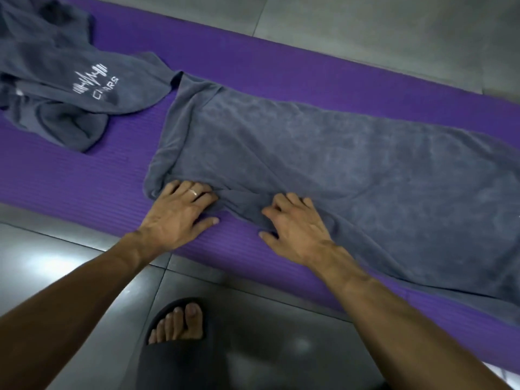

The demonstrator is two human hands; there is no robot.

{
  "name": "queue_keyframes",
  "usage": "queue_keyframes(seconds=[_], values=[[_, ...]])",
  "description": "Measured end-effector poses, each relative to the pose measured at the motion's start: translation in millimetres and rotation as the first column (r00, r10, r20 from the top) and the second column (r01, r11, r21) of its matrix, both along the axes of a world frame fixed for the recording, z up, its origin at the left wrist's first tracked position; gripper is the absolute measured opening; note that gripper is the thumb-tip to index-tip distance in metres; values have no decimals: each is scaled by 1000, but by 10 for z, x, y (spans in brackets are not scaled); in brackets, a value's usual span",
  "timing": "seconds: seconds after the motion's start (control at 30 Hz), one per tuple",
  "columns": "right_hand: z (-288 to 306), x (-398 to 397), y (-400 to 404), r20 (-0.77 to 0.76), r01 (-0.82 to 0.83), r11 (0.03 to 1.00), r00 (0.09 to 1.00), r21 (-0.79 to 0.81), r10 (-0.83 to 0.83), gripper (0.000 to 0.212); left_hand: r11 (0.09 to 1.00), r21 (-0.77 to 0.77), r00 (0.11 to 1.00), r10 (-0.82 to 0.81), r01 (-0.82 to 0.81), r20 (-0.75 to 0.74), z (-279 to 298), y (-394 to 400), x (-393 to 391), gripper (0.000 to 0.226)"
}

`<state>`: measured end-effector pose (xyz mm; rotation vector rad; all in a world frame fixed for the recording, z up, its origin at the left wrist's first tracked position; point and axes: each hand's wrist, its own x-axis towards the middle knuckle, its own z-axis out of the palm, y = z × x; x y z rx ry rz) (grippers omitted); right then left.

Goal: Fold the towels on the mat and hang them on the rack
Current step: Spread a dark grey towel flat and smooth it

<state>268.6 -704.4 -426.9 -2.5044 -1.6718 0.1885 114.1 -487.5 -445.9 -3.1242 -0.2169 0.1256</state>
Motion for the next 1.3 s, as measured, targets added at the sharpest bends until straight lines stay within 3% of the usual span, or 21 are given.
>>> queue_keyframes(seconds=[0.1, 0.17, 0.2, 0.27, 0.3, 0.33, 0.4, 0.43, 0.5, 0.53, 0.57, 0.67, 0.7, 0.8, 0.83, 0.87, 0.97, 1.1, 1.2, 1.27, 1.3], values=[[35, -62, 170, 32, 66, 996, 997, -56, -64, 18, 998, -2, 998, 62, -62, -6, 56, 24, 98, 34], [108, -108, 250, -47, 2, 993, 999, -115, -8, 12, 997, -52, 998, 61, -60, 13, 123, 71, 86, 30], [153, -135, 263, -154, -43, 985, 988, -166, 17, 4, 994, -95, 998, 53, -50, 25, 165, 101, 24, 28], [201, -174, 283, -470, -106, 954, 882, -281, -41, 9, 983, -181, 998, 18, -7, 62, 276, 139, -171, 25], [214, -195, 305, -543, -121, 950, 838, -288, -58, 10, 983, -184, 995, 1, 18, 103, 305, 157, -289, 25], [222, -225, 349, -552, -105, 960, 832, -259, -58, 9, 986, -166, 988, 29, -3, 154, 304, 169, -412, 28], [161, -231, 508, -419, 11, 996, 907, -84, -45, 8, 951, -175, 925, 292, -254, 243, 291, 199, -580, 44], [154, -224, 618, -369, 64, 998, 927, -15, -65, 11, 872, -227, 845, 481, -433, 235, 279, 218, -611, 52], [127, -195, 899, -316, 79, 996, 947, 40, -62, 17, 619, -314, 631, 772, -720, 75, 225, 259, -623, 61], [106, -171, 1056, -289, 49, 998, 957, 30, -39, 19, 519, -305, 551, 834, -799, -26, 204, 280, -618, 61], [82, -150, 1217, -255, 16, 1000, 967, 19, -10, 21, 480, -282, 522, 848, -831, -94, 198, 287, -613, 56], [25, -87, 1694, -145, -106, 994, 984, 6, 106, 31, 515, -405, 589, 805, -755, -74, 222, 248, -615, 27], [14, -72, 1839, -109, -152, 988, 982, 13, 153, 33, 469, -507, 582, 809, -723, -84, 248, 252, -624, 19], [-32, -38, 2241, 12, -304, 953, 953, 0, 304, 33, 157, -796, 506, 838, -585, -207, 350, 366, -699, 21], [-54, -31, 2344, 46, -344, 939, 938, -14, 344, 31, 74, -837, 492, 836, -542, -244, 364, 420, -757, 24], [-83, -17, 2421, 75, -377, 926, 923, -23, 378, 28, 46, -840, 489, 830, -540, -269, 355, 475, -835, 28], [-87, 73, 2491, 116, -473, 881, 874, -29, 473, 18, 112, -723, 474, 820, -682, -320, 246, 522, -1065, 37], [155, 328, 2301, 32, -587, 809, 809, -11, 587, 18, 214, -584, 447, 846, -783, -290, 175, 360, -1136, 49], [254, 556, 2168, 17, -536, 843, 844, 44, 535, 19, 327, -467, 378, 925, -822, -17, 280, 207, -1038, 52], [189, 698, 2198, -14, -389, 921, 921, -18, 389, 19, 515, -413, 471, 856, -751, 212, 338, 72, -838, 25], [134, 757, 2224, -10, -345, 935, 938, -84, 346, 20, 598, -358, 549, 801, -717, 239, 336, 5, -713, 19]])
